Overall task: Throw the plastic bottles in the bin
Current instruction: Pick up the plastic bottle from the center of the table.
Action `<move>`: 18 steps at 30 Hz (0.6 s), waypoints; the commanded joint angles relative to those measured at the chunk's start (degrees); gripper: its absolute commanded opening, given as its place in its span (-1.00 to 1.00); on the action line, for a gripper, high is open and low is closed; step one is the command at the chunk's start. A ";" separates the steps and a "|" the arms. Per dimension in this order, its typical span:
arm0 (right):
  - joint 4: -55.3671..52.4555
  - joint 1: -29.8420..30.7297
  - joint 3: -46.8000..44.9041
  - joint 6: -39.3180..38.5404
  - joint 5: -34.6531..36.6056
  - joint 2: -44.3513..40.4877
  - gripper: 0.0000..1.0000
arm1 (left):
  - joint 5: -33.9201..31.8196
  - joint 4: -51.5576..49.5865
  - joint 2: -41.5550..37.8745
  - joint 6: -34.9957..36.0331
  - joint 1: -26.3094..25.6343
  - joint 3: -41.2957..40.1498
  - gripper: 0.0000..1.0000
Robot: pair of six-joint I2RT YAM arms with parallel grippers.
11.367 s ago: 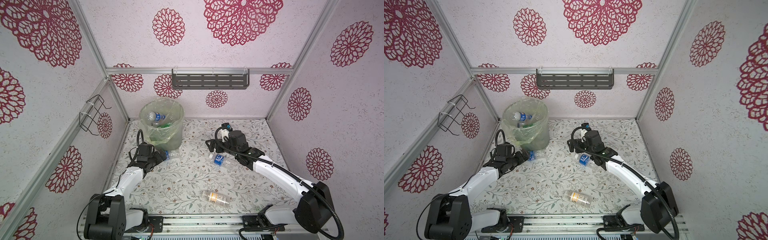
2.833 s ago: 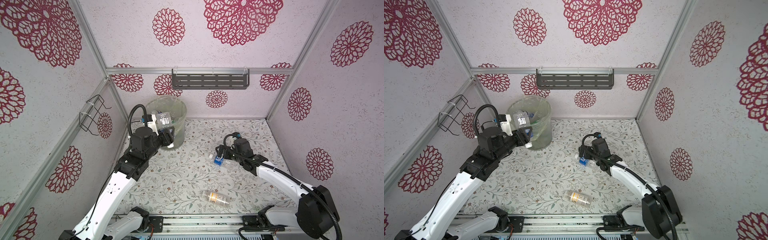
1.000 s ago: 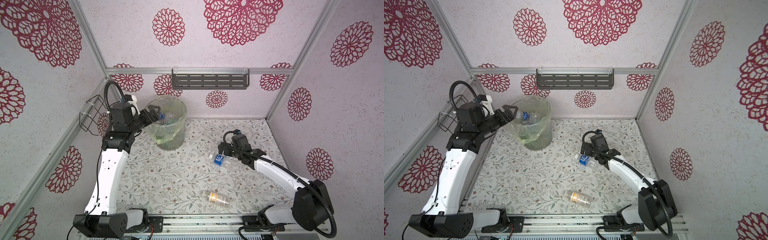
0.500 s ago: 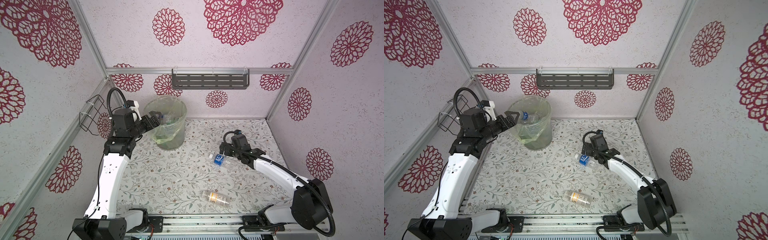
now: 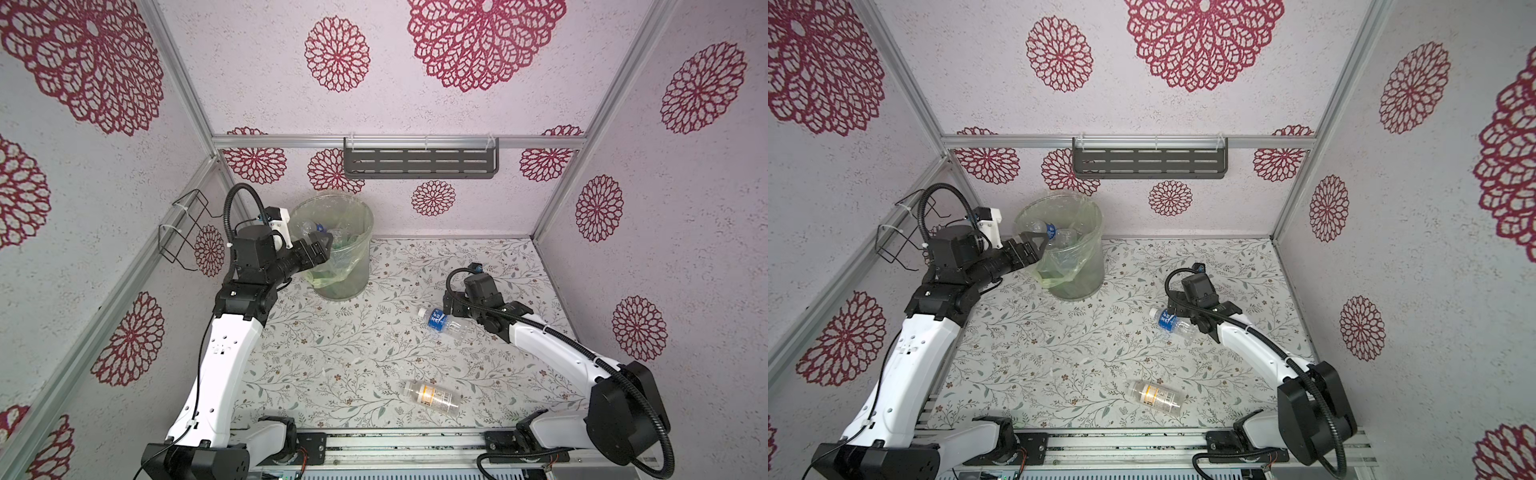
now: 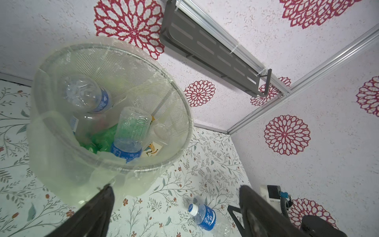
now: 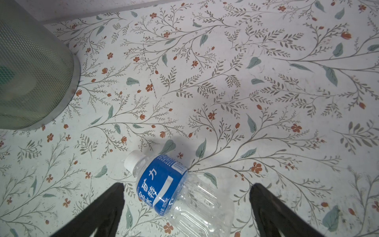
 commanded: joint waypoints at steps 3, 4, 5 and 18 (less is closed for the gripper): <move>-0.80 -0.29 0.78 -3.46 -3.32 1.70 0.98 | -0.22 1.64 -1.72 2.10 -1.98 -1.75 0.95; -0.90 -0.30 0.79 -3.52 -3.89 2.04 0.98 | -1.00 1.65 -2.10 2.37 -2.64 -2.30 0.95; -1.01 -0.29 0.90 -3.59 -4.33 2.49 0.98 | -2.29 1.77 -2.55 2.88 -3.43 -2.69 0.95; -3.72 -0.26 2.49 -5.31 -7.90 7.70 0.98 | -4.47 4.35 -4.66 4.74 -8.32 -8.49 0.95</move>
